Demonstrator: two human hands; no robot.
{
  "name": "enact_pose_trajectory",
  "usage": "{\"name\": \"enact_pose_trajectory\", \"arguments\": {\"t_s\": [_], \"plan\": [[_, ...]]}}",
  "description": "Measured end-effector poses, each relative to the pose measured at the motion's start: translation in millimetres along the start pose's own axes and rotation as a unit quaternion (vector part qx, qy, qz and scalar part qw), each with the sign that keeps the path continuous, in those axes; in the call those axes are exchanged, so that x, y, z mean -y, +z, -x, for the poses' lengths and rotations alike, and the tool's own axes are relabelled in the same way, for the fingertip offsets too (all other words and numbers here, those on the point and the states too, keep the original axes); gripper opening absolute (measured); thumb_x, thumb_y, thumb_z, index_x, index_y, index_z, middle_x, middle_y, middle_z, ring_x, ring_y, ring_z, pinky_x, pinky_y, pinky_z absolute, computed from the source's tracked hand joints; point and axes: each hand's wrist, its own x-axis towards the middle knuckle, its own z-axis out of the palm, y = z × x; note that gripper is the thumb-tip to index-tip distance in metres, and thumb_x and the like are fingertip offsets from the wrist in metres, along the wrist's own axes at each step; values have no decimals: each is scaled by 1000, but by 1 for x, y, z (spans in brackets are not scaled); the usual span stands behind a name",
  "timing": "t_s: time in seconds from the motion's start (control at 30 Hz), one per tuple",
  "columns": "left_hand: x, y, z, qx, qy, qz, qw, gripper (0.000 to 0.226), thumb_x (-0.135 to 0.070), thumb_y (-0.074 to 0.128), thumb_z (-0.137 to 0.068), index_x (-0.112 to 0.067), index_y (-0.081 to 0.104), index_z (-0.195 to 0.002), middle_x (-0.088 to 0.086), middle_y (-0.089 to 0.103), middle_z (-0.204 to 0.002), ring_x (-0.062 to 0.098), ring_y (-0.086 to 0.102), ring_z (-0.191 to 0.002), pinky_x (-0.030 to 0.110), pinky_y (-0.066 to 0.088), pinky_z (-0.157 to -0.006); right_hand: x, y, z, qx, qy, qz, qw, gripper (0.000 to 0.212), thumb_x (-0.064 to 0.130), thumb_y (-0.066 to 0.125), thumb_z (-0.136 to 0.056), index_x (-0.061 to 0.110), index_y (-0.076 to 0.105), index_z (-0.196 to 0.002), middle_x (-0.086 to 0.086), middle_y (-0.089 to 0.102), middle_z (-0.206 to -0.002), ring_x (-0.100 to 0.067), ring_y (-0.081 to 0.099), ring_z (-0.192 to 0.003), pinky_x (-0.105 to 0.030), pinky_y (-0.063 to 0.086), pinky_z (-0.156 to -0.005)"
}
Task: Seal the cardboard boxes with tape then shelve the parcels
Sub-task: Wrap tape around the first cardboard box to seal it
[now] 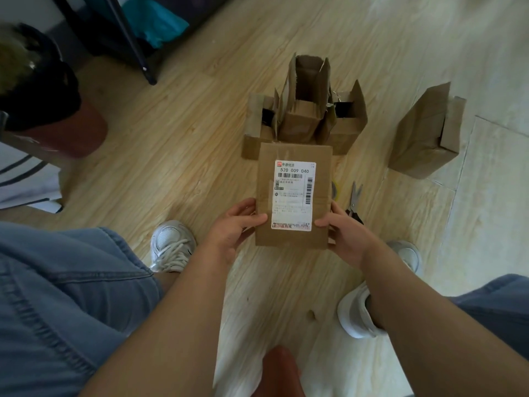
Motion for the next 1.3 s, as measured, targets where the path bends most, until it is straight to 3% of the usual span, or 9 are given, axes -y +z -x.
{"name": "enact_pose_trajectory", "arguments": {"t_s": [0.23,0.37,0.47,0.63,0.8,0.9,1.03,1.17,1.3], "plan": [[3,-1,2,-8,0,-11,1000,52,0,74,-78,-16,61,-125,-1,72,-115,14,66,-106,29,49,-83,0,-1,-3,-11,2,-9,1000,57,11,64,-88,41,54,-135,6,67,-129,-22,57,-122,-39,50,-97],[3,-1,4,-24,-16,-24,999,27,-14,72,-85,-23,64,-108,-8,75,-92,11,67,-93,28,48,-80,6,4,-3,7,-2,-14,1000,64,27,75,-83,32,50,-142,8,69,-128,-18,61,-123,-40,49,-102],[3,-2,5,-58,-28,-10,998,21,-25,73,-86,-21,68,-106,-4,73,-97,13,66,-90,28,50,-79,11,12,-3,8,1,10,1000,78,44,79,-75,29,48,-144,9,69,-127,-17,63,-121,-46,48,-107],[1,0,6,-121,-25,9,992,21,-35,71,-86,-18,70,-97,0,71,-88,16,66,-78,27,50,-65,14,26,-6,-7,4,39,999,104,65,76,-73,49,15,-156,21,38,-146,-10,40,-134,-44,30,-119],[-2,0,9,-133,-24,7,991,22,-38,67,-89,-18,71,-95,0,70,-85,14,64,-69,25,51,-58,15,29,-6,-5,8,130,992,87,92,60,-64,62,36,-142,25,43,-149,-10,43,-137,-45,33,-118],[-3,-1,10,-144,-22,1,989,35,-49,69,-85,-17,71,-100,2,70,-91,16,64,-78,29,51,-66,17,22,-5,31,22,139,990,93,83,69,-64,56,35,-147,18,50,-144,-15,54,-128,-45,39,-114],[-3,-2,7,-179,-20,-35,983,53,-63,66,-81,-12,70,-96,5,71,-89,19,65,-80,35,53,-74,23,18,-2,36,11,154,987,81,42,81,-79,42,40,-149,12,65,-129,-14,65,-115,-40,49,-104],[-7,-2,2,-176,-17,-46,983,38,-46,63,-90,-8,69,-93,5,70,-86,17,64,-74,29,49,-63,22,21,-1,-39,9,161,986,54,54,68,-88,41,54,-138,12,67,-123,-14,67,-105,-36,51,-99],[-8,0,2,-177,-6,-83,981,22,-35,64,-92,-14,68,-86,2,70,-89,16,64,-78,29,50,-72,22,28,-1,-75,-11,153,985,47,57,62,-91,37,56,-133,21,62,-114,-2,59,-100,-25,47,-85]]}}
